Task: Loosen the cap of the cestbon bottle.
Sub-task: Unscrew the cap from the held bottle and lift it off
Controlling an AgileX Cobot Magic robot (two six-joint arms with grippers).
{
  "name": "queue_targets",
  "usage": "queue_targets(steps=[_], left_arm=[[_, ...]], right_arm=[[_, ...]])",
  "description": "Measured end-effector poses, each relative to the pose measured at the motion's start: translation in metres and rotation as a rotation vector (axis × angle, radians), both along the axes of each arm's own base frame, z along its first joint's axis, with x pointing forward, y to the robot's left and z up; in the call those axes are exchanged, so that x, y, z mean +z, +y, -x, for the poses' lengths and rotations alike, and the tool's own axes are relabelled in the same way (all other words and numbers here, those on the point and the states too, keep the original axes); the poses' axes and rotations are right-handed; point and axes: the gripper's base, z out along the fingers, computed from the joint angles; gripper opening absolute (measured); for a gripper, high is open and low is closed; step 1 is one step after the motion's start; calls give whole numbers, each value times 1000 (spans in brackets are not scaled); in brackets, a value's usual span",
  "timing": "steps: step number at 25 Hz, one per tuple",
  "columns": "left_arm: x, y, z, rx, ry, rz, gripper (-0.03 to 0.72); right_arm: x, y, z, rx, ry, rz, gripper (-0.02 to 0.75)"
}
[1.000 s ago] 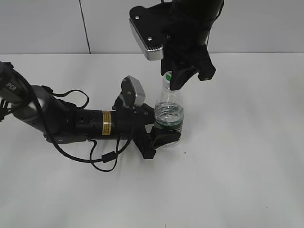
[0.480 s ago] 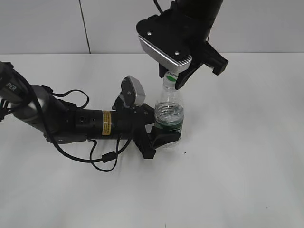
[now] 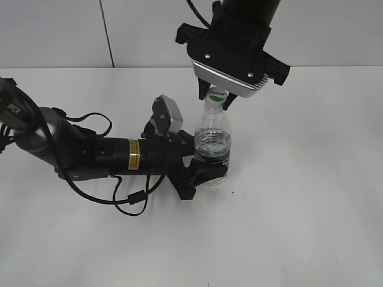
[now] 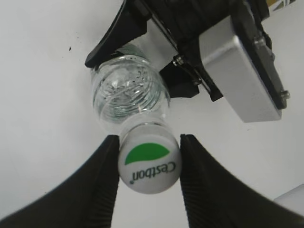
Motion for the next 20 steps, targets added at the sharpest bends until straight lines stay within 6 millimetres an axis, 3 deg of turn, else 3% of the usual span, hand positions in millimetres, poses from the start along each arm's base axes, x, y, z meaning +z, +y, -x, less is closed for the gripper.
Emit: queue_targets(steps=[6, 20], left_arm=[[0, 2, -2, 15, -6, 1, 416], [-1, 3, -2, 1, -33, -15, 415]], right_arm=[[1, 3, -5, 69, -71, -20, 298], [6, -1, 1, 83, -40, -3, 297]])
